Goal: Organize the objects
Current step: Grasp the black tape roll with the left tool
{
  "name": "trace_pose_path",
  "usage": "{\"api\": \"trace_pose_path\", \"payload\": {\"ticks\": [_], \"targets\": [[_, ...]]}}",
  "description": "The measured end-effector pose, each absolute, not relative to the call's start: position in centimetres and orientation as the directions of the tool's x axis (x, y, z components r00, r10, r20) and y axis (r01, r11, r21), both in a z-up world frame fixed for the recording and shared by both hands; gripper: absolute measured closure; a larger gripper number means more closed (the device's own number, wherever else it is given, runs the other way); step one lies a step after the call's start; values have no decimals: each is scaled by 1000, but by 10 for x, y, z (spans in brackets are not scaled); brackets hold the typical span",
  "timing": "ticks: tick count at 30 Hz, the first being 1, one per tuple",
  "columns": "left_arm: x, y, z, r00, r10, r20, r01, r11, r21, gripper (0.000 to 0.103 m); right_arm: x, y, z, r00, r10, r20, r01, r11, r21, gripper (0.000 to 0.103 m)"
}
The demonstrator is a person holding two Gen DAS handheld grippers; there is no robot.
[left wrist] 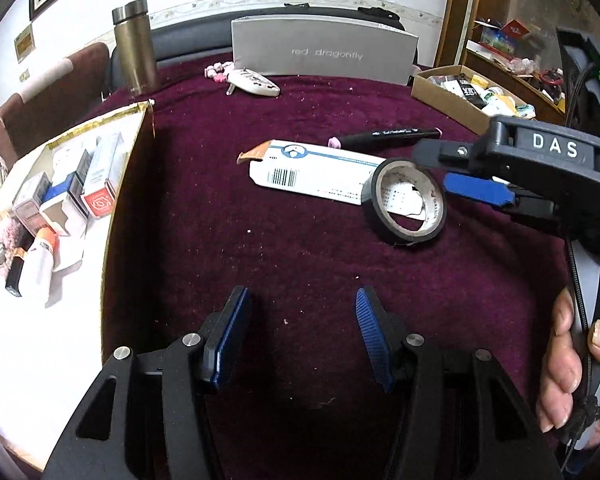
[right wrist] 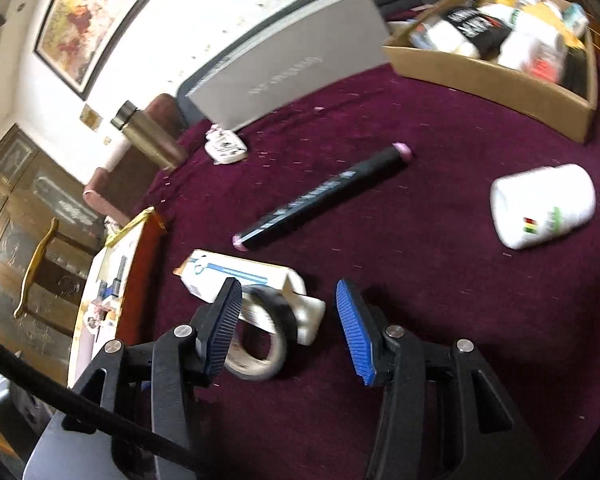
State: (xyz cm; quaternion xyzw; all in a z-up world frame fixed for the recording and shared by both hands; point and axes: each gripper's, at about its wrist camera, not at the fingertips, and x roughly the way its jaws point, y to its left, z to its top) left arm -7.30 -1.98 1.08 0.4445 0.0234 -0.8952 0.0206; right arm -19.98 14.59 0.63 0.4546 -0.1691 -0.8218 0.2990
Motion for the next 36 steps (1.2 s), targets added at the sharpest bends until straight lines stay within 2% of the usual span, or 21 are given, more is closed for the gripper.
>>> {"api": "trace_pose_path", "payload": {"ticks": [2,3,6,8,11,13,14,21,22,23,25,28,32,36], "targets": [[-73,-20,10,-605,-17,-796,55,-998,-20,54,-194,137,7,-372,-666,-647,364,-746,558,55],[-72,-20,11,-607,-13,-794,53,-998,-24,54,-191,136,8,-347,-688,-637,371,-725,581,51],[-70,-21,12,-610,-8,-792,54,-998,-32,54,-177,132,15,-217,-817,-535,435,-571,696,48],[-68,-21,13,-615,5,-788,50,-998,-45,54,-177,140,16,-214,-846,-489,417,-531,737,45],[-65,-22,17,-630,33,-776,43,-996,-78,53,-181,151,13,-283,-787,-548,379,-617,690,43],[-66,-22,17,-630,36,-776,48,-995,-85,47,-181,152,13,-321,-738,-593,373,-674,637,43],[-66,-23,18,-633,32,-774,53,-995,-85,46,-181,152,13,-338,-719,-607,370,-695,617,44],[-66,-21,16,-624,16,-782,53,-997,-63,46,-187,125,3,-324,-695,-642,403,-715,571,42],[-65,-21,17,-625,17,-781,54,-996,-65,46,-185,119,1,-288,-711,-642,418,-696,583,39],[-64,-21,19,-629,19,-777,54,-996,-68,46,-183,115,-1,-208,-769,-604,434,-626,648,39],[-63,-20,22,-634,28,-773,42,-997,-70,46,-181,116,-1,-92,-880,-466,420,-459,783,40],[-62,-18,26,-640,23,-768,37,-997,-61,40,-179,130,15,-232,-815,-532,447,-575,686,39],[-69,-14,28,-626,-12,-780,40,-999,-18,39,-183,151,12,-259,-834,-487,376,-551,745,37],[-83,-11,21,-604,-95,-791,76,-995,62,39,-184,156,9,-272,-828,-490,341,-559,756,37]]}}
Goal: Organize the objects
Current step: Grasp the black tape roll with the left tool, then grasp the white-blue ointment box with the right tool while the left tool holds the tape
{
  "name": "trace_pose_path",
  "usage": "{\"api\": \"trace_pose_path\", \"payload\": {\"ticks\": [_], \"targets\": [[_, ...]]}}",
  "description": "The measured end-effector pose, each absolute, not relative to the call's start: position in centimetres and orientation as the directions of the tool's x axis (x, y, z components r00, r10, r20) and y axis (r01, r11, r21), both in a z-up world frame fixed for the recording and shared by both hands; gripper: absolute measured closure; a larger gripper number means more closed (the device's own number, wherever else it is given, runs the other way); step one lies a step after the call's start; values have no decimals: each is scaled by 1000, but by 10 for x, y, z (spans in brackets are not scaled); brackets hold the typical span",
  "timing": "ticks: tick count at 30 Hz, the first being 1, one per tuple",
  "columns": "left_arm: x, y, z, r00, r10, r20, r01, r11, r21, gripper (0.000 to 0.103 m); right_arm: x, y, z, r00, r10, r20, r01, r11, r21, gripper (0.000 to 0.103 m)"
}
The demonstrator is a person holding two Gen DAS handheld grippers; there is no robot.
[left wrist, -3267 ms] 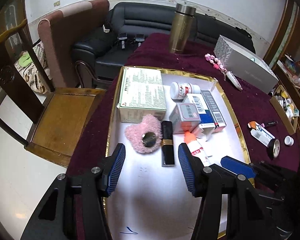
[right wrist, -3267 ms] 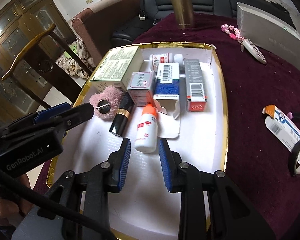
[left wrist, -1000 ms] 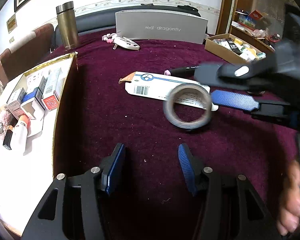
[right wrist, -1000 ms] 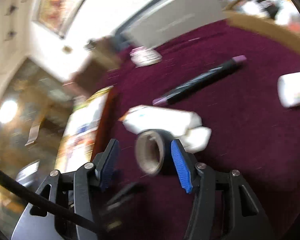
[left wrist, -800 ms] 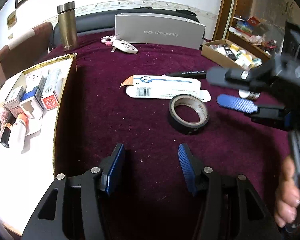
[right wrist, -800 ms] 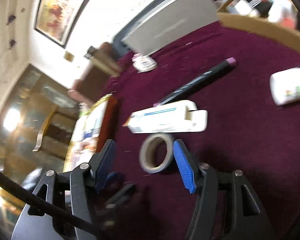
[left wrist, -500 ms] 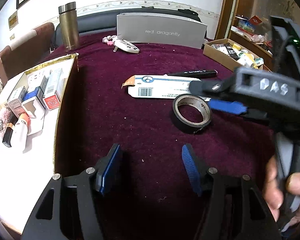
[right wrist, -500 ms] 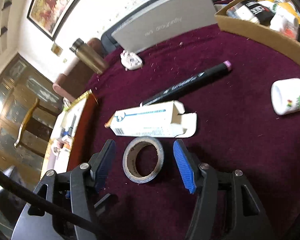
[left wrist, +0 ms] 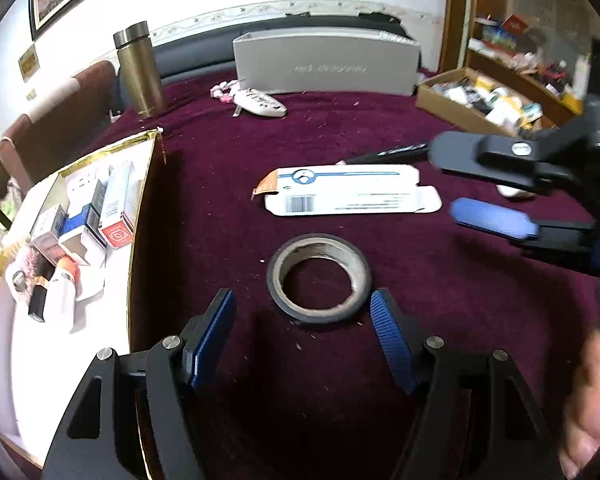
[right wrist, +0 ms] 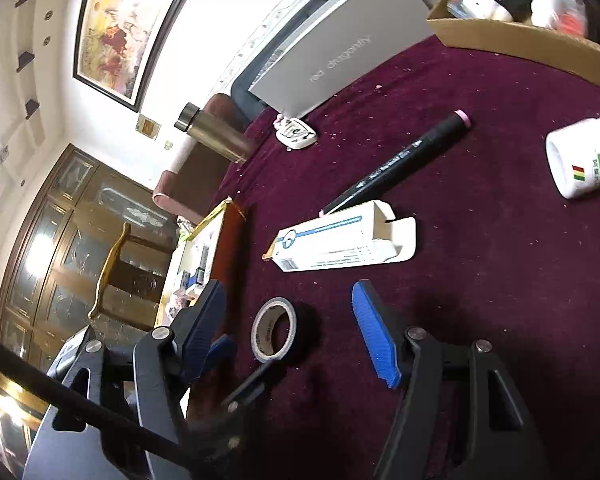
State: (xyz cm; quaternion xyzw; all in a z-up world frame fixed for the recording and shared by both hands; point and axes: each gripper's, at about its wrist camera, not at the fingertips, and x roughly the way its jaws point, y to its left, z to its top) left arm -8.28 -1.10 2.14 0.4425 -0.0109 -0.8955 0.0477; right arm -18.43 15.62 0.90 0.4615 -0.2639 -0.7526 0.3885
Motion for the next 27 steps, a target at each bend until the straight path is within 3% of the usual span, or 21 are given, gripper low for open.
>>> {"api": "trace_pose_path", "payload": {"ticks": [8,11,27], "targets": [[-114,-14,6,-581,-130,-804,112,-991,80,31,-183,149,16,-281,-821,-498,368,-571,734,37],[-110,-24,7,-596,-96,-797,127,-992,24,50,-185,151,15,-290,-809,-511,370,-587,720,37],[-100,-40,9,-609,-47,-792,114,-993,-29,51,-254,135,-2,-315,-716,-623,297,-697,652,37]]}}
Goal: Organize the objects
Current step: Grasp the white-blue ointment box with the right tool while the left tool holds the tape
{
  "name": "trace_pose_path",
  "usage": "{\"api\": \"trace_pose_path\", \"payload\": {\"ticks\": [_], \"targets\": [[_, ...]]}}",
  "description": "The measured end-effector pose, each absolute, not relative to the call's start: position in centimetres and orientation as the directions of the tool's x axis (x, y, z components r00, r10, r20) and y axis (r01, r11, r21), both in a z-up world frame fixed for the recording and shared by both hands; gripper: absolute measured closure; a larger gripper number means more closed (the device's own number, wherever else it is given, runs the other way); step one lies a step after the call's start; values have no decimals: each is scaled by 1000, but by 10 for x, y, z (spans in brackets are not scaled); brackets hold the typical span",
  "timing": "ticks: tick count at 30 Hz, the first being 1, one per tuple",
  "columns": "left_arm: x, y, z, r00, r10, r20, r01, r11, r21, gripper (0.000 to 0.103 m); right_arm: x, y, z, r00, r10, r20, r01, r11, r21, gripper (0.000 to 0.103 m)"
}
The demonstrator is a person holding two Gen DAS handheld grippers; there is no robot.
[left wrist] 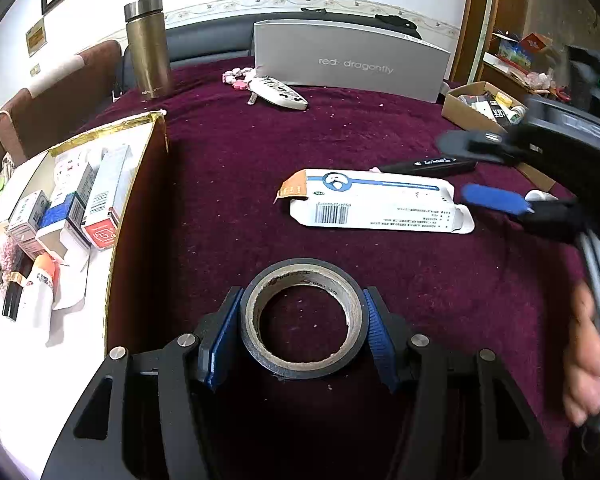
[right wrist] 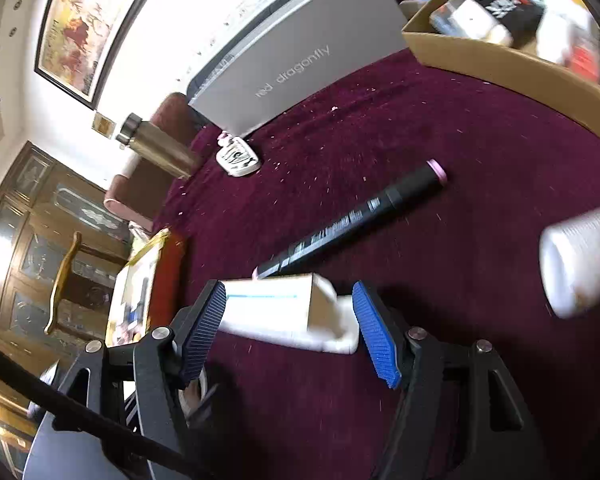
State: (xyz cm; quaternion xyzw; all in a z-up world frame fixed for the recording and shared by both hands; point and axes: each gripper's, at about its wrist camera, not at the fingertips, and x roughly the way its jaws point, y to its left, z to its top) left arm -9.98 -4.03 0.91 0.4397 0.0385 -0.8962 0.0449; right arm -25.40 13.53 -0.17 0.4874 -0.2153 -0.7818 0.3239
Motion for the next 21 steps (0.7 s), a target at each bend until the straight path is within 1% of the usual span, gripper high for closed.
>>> {"api": "trace_pose_path", "payload": {"ticks": [4,6,7,9,10,11,13,15,16,18,19,21], "targets": [[-100,-41,9,-607,-45,-794,112,-993,-30,50,-268,122,-7,-327,-709,-625,317,-705,634,36],[-100,-41,10,-607,-45,-793,114,-993,-31,50,-267,120,-7,-299,-719,-627,329,-695,640,35],[-100,-42,9,-606,-47,-794,115,-993,-29,50,-264,119,-8,-246,-750,-614,335,-660,672,34],[-100,-43,10,-606,-48,-794,117,-993,-29,50,-250,118,-10,-94,-827,-554,342,-549,762,34],[-100,-44,10,-605,-51,-795,123,-992,-30,50,-237,120,-8,-46,-833,-552,351,-530,772,35],[-100,-44,10,-604,-53,-795,127,-991,-30,50,-231,123,-6,-46,-827,-560,359,-537,763,34],[-101,-45,10,-604,-54,-795,132,-991,-33,50,-222,130,4,-101,-804,-586,386,-574,722,32],[-100,-44,10,-603,-60,-796,130,-991,-24,50,-219,128,12,-180,-747,-640,422,-646,636,32],[-100,-44,10,-603,-62,-795,132,-991,-23,50,-218,120,15,-209,-699,-684,443,-691,571,32],[-99,-45,10,-602,-62,-796,134,-991,-24,50,-218,106,14,-213,-668,-713,466,-711,527,32],[-98,-45,10,-600,-62,-797,134,-991,-24,50,-217,95,15,-206,-656,-726,491,-711,502,38],[-97,-45,10,-601,-56,-797,137,-990,-33,50,-214,67,16,-195,-611,-767,555,-714,428,40]]}}
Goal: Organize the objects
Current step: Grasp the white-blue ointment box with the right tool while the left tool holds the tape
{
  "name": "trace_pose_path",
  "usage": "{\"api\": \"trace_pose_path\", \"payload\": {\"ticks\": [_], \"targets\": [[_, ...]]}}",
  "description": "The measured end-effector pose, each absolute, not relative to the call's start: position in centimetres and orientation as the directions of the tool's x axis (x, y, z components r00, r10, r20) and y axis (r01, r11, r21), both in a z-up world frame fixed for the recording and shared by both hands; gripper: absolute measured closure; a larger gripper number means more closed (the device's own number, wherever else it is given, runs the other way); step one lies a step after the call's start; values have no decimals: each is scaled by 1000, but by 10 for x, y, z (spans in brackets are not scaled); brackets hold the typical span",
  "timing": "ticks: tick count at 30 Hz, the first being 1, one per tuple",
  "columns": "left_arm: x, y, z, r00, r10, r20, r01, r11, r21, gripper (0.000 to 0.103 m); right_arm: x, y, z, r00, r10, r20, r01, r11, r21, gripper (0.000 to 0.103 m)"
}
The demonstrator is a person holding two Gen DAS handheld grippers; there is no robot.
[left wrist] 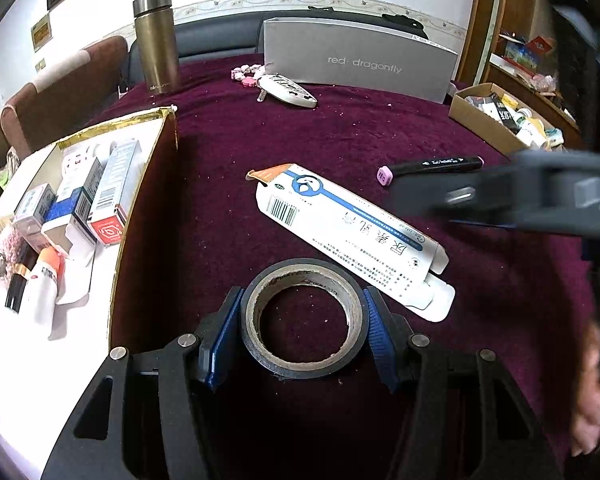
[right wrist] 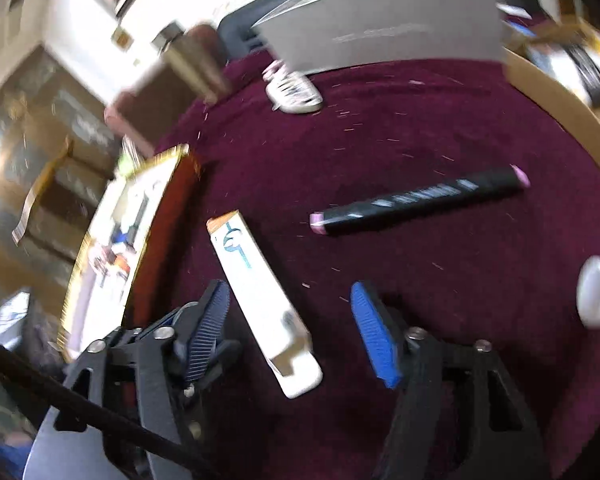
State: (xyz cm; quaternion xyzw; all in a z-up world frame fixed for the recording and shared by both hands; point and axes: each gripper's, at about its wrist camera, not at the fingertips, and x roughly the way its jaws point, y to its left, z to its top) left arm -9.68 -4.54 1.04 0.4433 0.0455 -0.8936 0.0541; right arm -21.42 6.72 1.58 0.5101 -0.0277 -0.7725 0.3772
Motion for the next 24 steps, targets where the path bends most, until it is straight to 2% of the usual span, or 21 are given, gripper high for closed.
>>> {"api": "trace_pose_path", "payload": {"ticks": [4,6,8,9,10,14,19,24], "targets": [[-97,-44,10,-600,-67,-797,140,-990,-22,50,-214,24,6,-143,-531,-835,656,-683,322,40],[-96,-44,10,-603,-68,-795,141,-990,-22,50,-207,5,6,-162,-471,-867,729,-650,217,40],[-95,-47,11,-604,-53,-795,147,-988,-46,50,-206,-5,5,-200,-411,-889,755,-643,128,52],[-95,-47,11,-603,-53,-796,145,-988,-44,50,-205,-4,5,-233,-365,-901,755,-652,69,71],[-95,-46,10,-601,-58,-797,143,-989,-36,50,-204,-2,6,-254,-338,-906,755,-655,32,79],[-96,-42,9,-598,-73,-799,134,-991,-10,50,-201,41,6,-338,-290,-895,668,-744,-11,83],[-97,-37,7,-594,-92,-799,128,-992,19,50,-185,103,6,-395,-342,-853,527,-845,94,86],[-97,-36,5,-595,-96,-798,125,-992,26,50,-173,115,-1,-446,-332,-831,485,-870,88,85]]}}
